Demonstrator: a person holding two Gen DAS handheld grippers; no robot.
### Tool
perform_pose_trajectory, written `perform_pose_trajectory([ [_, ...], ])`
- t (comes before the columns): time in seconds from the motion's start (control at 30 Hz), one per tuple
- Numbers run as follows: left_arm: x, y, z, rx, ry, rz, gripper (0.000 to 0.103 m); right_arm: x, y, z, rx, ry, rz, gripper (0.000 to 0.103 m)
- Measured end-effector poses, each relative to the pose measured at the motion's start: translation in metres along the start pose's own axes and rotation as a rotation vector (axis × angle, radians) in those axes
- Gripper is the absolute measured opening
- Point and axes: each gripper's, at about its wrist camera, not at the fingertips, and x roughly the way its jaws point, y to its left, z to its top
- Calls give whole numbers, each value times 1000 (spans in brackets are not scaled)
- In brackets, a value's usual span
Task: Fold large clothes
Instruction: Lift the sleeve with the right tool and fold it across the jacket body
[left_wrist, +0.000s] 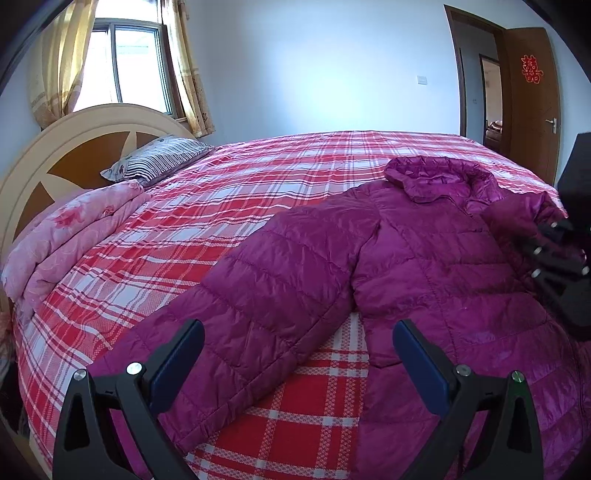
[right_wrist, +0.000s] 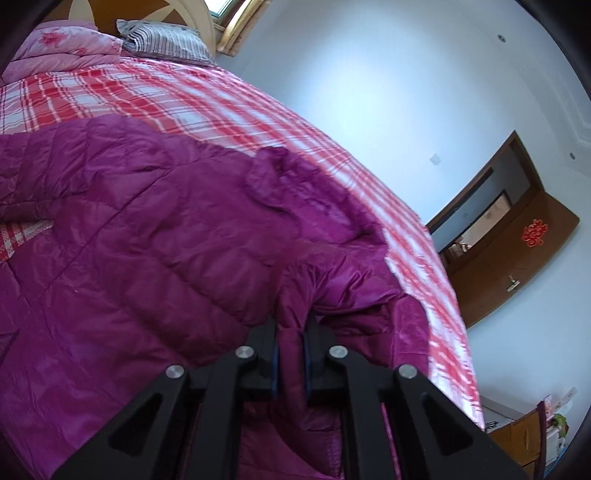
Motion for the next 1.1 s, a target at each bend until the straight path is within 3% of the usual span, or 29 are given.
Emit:
perform_pose_trajectory([
  [0.03,0,-1,1,4,0,2,102,4,4,-1,6,0,16,23],
  [0.13,-2,-3,7,18,-14,13,102,6,3,-3,71,5,143,85],
  [0.17,-2,-2,10,17,-20,19,102,1,0,-4,98,-8,202,88],
  [0.37,-8,-1,32,-19,-65,51,102,-54,-30,1,206,-177,374,89],
  [0.53,-15,-21,51,-8,-104,26,102,-79,-79,-7,339,-263,419,89],
  [0.6,-17,-37,59,8,-115,-2,102,-80,-101,-14,406,-284,392,89],
  [0.7,-20,-63,68,39,-134,-45,102,-64,-129,-21,472,-236,267,84],
  [0.77,-17,-85,73,66,-146,-83,102,-40,-149,-27,530,-161,175,62],
  [0.83,-6,-110,77,92,-147,-88,102,-12,-167,-37,590,-102,113,61],
  [1.0,34,-169,74,207,-148,-50,102,56,-186,-56,654,6,117,57],
  [1.1,73,-188,69,259,-61,2,102,81,-188,-69,638,70,155,57],
])
